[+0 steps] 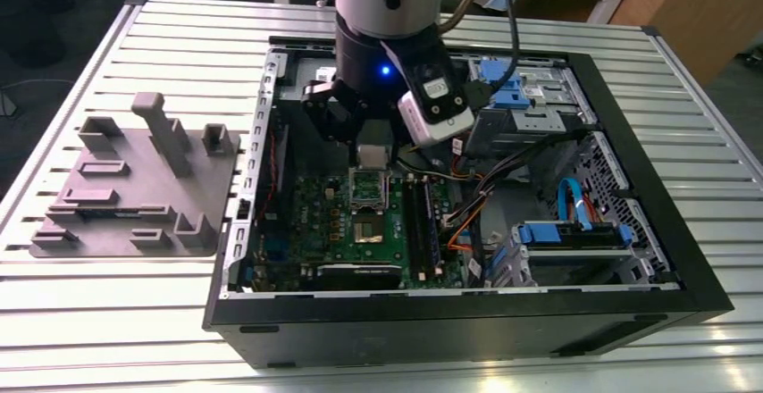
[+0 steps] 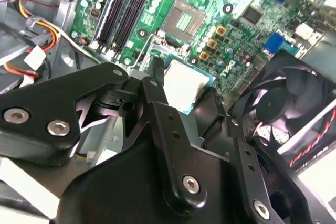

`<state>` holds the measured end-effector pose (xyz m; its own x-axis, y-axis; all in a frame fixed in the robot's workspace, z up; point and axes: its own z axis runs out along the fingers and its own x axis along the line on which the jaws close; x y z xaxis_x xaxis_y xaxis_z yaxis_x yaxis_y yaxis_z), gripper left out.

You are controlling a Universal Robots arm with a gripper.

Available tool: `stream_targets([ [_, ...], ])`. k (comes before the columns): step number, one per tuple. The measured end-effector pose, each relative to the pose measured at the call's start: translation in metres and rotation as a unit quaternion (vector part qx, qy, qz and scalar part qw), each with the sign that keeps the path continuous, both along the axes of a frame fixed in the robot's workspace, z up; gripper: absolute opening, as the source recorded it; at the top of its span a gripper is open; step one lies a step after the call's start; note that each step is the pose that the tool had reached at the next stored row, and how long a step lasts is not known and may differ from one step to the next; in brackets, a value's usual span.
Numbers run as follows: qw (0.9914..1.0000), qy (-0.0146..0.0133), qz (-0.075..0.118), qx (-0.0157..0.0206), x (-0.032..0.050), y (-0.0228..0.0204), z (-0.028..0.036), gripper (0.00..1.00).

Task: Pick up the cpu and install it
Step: 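Place the cpu into insertion slot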

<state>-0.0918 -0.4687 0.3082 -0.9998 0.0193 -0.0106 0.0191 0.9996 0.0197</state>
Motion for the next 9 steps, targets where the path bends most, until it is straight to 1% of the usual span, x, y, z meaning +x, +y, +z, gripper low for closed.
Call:
stream_targets([
  [2, 1.0, 0.0, 0.0, -0.0003, 0.0001, -0.0012, -0.0032, 0.47],
  [6, 1.0, 0.0, 0.001, -0.0004, 0.0002, -0.0014, -0.0105, 0.47],
  [9, 0.99999, 0.0, 0.005, -0.0004, 0.0002, -0.0014, -0.0159, 0.47],
])
